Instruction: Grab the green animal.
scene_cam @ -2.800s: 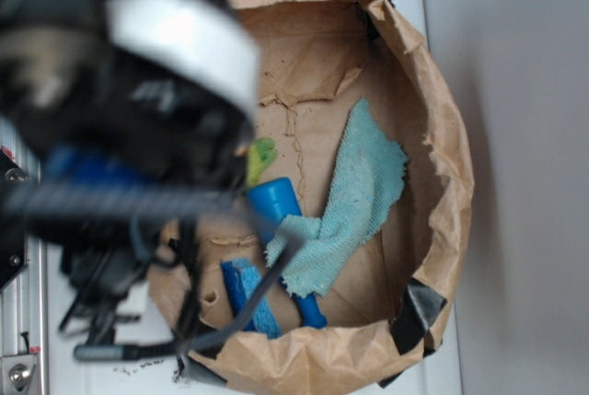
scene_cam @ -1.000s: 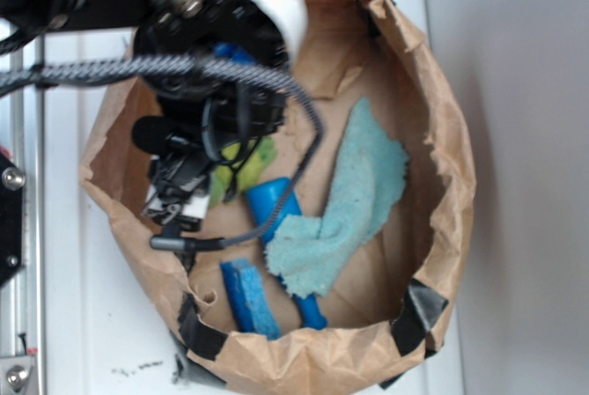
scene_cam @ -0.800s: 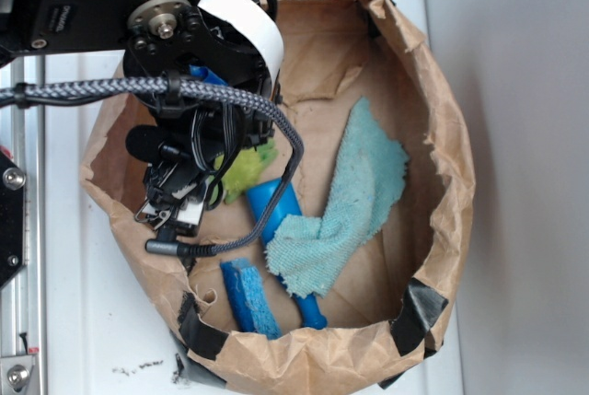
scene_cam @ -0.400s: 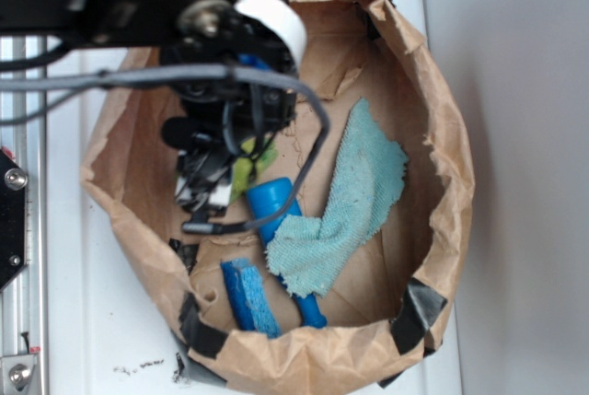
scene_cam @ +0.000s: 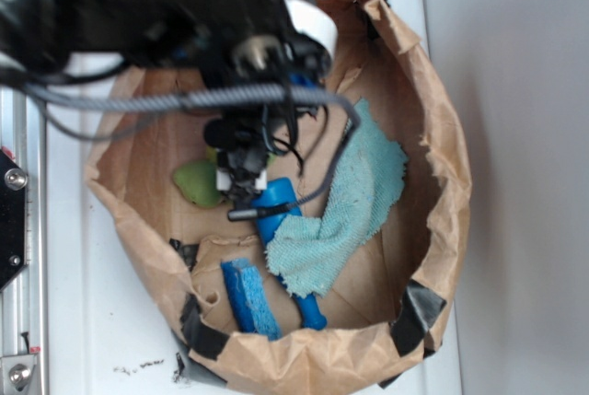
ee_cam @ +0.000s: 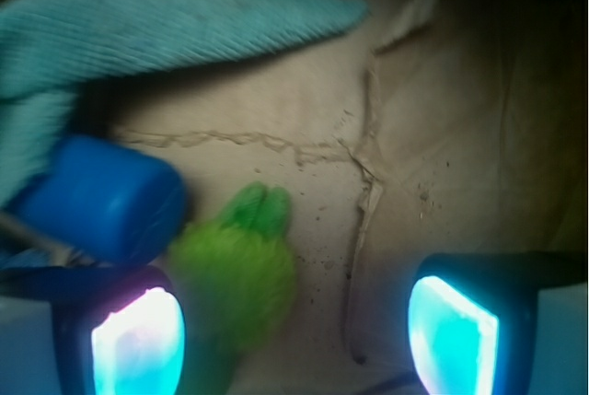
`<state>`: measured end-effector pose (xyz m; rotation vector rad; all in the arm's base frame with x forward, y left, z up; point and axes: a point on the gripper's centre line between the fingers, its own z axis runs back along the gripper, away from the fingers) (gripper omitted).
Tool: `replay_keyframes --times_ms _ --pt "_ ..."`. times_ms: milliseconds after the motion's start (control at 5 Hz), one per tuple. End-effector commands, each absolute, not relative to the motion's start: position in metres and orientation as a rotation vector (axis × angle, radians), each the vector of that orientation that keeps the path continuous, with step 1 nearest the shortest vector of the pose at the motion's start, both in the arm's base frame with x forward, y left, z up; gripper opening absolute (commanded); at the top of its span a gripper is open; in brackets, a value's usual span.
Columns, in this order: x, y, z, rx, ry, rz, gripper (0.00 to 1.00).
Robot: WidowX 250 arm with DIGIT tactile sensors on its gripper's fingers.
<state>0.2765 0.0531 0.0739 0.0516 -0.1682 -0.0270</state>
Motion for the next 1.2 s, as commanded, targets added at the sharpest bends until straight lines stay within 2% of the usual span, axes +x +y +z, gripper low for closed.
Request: replay_keyframes --times_ms 0,400,800,1000 --pt "0.275 0.048 0.070 0.086 -0.215 0.094 1.00" --pt "0.263 0.036 0.055 0.099 -0.281 0.085 1.00" --pt "0.268 0.038 0.038 0.119 -0.290 0.080 1.00" --pt "0.273 0.036 0.030 0.135 -0.277 0.092 0.95"
